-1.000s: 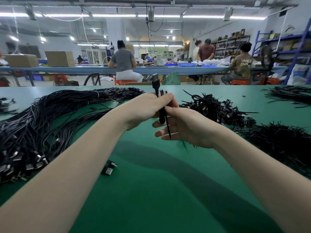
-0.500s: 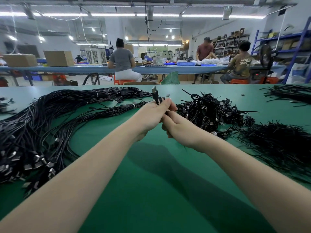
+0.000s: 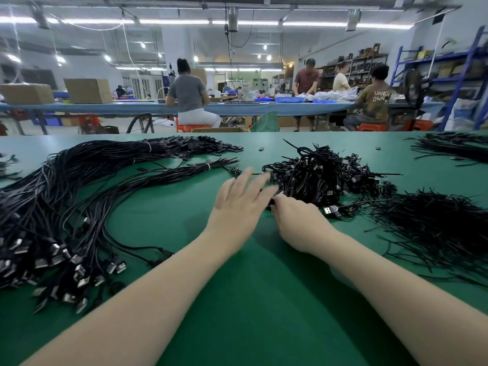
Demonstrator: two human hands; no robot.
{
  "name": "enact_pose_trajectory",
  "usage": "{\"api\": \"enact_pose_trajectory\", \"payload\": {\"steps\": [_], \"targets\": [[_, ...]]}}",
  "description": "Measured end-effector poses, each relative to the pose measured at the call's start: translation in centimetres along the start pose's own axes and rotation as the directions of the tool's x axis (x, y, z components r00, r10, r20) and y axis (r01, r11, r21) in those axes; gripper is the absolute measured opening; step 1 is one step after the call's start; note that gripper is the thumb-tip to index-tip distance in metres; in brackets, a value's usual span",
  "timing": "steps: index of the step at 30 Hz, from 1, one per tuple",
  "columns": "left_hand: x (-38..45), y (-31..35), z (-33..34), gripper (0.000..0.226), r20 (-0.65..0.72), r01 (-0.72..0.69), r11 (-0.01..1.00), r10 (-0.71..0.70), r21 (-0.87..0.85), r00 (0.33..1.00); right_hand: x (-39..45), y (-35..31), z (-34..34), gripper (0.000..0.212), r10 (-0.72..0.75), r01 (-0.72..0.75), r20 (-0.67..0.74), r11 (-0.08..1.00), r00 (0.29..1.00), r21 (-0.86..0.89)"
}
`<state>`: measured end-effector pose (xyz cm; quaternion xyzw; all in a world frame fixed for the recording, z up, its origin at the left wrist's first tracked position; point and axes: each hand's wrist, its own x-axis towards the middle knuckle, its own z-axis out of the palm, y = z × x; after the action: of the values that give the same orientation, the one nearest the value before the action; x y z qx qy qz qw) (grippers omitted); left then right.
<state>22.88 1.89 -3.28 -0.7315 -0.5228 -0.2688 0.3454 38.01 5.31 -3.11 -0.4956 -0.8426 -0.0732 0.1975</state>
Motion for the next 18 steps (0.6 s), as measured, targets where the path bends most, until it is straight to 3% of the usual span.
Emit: {"api": "enact_pose_trajectory", "payload": {"steps": [2, 4, 6, 8, 10, 12, 14, 16, 18], "targets": [[0.0, -0.1, 0.3, 0.027, 0.033, -0.104, 0.985, 0.101, 0.137, 0.994, 0.0, 0.1, -0.2, 0.015, -0.075, 0.076, 0.009, 0.994, 0.997, -0.081], [0.4, -0.1, 0.1, 0.006, 0.102, -0.16, 0.973, 0.145, 0.166, 0.984, 0.3, 0.4, -0.7, 0.018, -0.134, 0.141, 0.104, 0.987, 0.986, -0.07], [0.4, -0.1, 0.1, 0.012, 0.179, -0.185, 0.973, 0.159, 0.14, 0.971, 0.6, 0.8, -1.3, 0.019, -0.208, 0.224, 0.182, 0.972, 0.961, -0.07], [0.4, 0.1, -0.2, 0.014, 0.229, -0.186, 0.977, 0.158, 0.103, 0.96, 0.3, 1.4, -2.2, 0.02, -0.309, 0.343, 0.188, 0.92, 0.932, -0.189], [0.5, 0.8, -0.4, 0.011, 0.305, -0.114, 0.993, 0.107, 0.005, 0.946, -0.2, 2.3, -3.2, 0.03, -0.443, 0.449, 0.112, 0.805, 0.89, -0.388], [0.8, 1.6, -0.3, 0.017, 0.433, 0.05, 0.978, 0.043, -0.202, 0.9, -0.5, 3.3, -4.2, 0.029, -0.567, 0.474, 0.036, 0.651, 0.823, -0.593], [0.8, 2.1, 0.1, 0.019, 0.461, 0.16, 0.941, -0.005, -0.299, 0.887, -0.3, 3.8, -4.8, 0.023, -0.625, 0.475, 0.018, 0.573, 0.781, -0.668], [0.5, 1.8, 0.4, 0.017, 0.449, 0.245, 0.913, -0.079, -0.325, 0.89, 0.2, 4.5, -6.0, 0.028, -0.57, 0.444, -0.006, 0.646, 0.822, -0.621], [0.0, 0.9, 0.7, 0.02, 0.444, 0.357, 0.855, -0.172, -0.377, 0.879, 0.9, 5.9, -8.0, 0.052, -0.336, 0.261, -0.059, 0.821, 0.94, -0.507]]}}
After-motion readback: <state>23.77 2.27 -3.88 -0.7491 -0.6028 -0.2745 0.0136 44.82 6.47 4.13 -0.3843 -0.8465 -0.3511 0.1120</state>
